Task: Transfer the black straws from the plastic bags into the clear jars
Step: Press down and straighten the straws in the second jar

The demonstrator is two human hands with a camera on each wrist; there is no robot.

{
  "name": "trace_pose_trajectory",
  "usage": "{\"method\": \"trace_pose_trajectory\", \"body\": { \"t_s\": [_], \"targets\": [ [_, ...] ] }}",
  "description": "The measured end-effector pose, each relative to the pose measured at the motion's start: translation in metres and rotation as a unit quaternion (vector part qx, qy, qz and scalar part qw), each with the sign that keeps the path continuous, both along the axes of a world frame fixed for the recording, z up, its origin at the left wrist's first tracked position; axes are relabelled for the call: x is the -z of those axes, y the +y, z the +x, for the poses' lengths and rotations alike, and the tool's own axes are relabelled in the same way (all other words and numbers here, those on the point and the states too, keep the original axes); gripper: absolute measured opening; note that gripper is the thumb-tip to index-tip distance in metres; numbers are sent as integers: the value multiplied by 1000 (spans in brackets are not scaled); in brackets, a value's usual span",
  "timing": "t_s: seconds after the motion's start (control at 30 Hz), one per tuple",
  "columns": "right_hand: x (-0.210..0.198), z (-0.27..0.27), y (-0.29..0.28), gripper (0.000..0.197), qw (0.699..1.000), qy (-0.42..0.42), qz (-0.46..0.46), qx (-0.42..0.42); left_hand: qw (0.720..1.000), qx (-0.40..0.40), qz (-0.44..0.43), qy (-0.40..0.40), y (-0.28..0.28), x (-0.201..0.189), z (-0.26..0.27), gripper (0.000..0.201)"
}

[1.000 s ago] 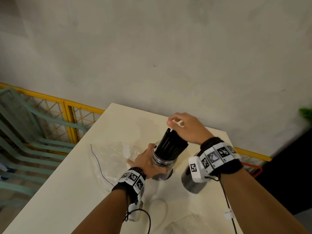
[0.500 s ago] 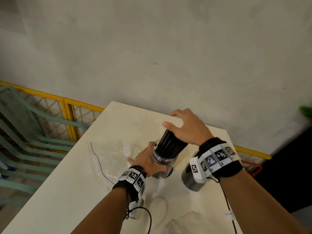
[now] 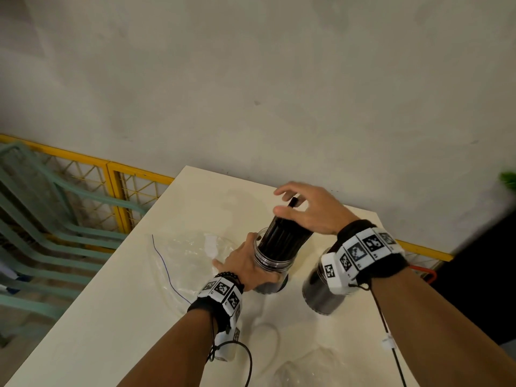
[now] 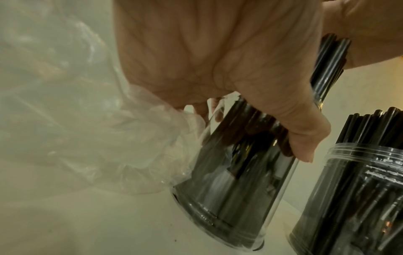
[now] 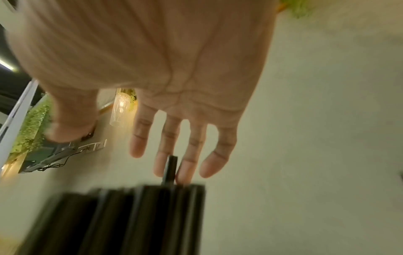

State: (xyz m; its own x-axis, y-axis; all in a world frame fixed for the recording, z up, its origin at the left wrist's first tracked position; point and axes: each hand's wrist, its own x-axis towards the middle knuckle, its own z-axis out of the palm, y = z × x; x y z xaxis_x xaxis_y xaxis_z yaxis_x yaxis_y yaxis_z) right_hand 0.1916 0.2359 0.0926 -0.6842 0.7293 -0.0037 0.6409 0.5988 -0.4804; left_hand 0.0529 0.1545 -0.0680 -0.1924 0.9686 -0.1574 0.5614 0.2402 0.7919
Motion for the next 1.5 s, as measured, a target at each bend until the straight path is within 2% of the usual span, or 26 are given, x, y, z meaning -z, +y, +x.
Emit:
{"method": "trace_pose_trajectory", "body": {
  "t_s": [0.13, 0.17, 0.27, 0.3, 0.4, 0.47, 0.53, 0.57, 0.63, 0.7, 0.83, 0.87, 0.93, 1.0, 1.1, 1.2, 1.27, 1.37, 1.43, 1.5],
  "targets": [
    [-9, 3, 4, 36, 998, 33, 34, 34, 1000, 2, 1, 6, -1, -3, 1, 101],
    [-5, 1, 2, 42, 999, 10, 36, 39, 1000, 2, 2, 5, -1, -3, 1, 102],
    [24, -12, -12, 71, 990, -130, 28, 40, 1000, 3, -3, 1, 0, -1, 1, 105],
    [37, -17, -17, 71, 985, -157, 40, 53, 1000, 4, -6, 2, 0, -1, 1, 105],
    [51, -28, -24, 48, 984, -107, 98, 105, 1000, 5, -16, 9, -1, -4, 1, 99],
    [48, -25, -19, 44, 987, -104, 66, 102, 1000, 4, -18, 6, -2, -5, 1, 96],
    [38, -20, -12, 55, 985, -162, 16, 57, 1000, 6, -18, 2, -2, -3, 0, 96],
    [32, -16, -8, 61, 985, -163, -12, 50, 1000, 8, -17, 0, -2, -3, 0, 95],
    [18, -10, -3, 65, 991, -88, -39, 89, 1000, 6, -11, -4, -2, -4, 0, 94],
    [14, -10, -3, 65, 989, -20, -4, 146, 1000, 5, -12, -2, -3, -4, 0, 96],
    [35, -34, -33, 83, 976, -123, 38, 173, 1000, 4, -8, -1, -1, -3, 1, 104],
    [43, -42, -38, 83, 971, -149, 49, 182, 1000, 5, -13, 5, -1, -4, 1, 109],
    [52, -50, -41, 66, 958, -167, 99, 211, 1000, 6, -26, 11, 0, -2, 1, 109],
    [54, -48, -37, 42, 957, -124, 136, 226, 1000, 4, -22, 7, 0, -1, 0, 103],
    [57, -37, -26, 27, 969, -98, 158, 162, 1000, 5, -20, 9, 0, -1, 1, 100],
    [44, -28, -12, 35, 986, -109, 54, 114, 999, 2, -31, 25, -3, -8, 2, 96],
    [33, -22, -4, 44, 991, -52, -10, 121, 1000, 6, -26, 14, -4, -7, 2, 96],
    [22, -19, -1, 40, 985, 40, 23, 165, 1000, 6, -21, -1, -3, -5, 0, 95],
    [23, -24, -10, 44, 982, 23, 71, 176, 1000, 8, -18, -2, 0, -3, 1, 96],
    [31, -35, -23, 51, 981, -48, 117, 144, 1000, 8, -12, -4, 2, 1, 1, 97]
  ]
}}
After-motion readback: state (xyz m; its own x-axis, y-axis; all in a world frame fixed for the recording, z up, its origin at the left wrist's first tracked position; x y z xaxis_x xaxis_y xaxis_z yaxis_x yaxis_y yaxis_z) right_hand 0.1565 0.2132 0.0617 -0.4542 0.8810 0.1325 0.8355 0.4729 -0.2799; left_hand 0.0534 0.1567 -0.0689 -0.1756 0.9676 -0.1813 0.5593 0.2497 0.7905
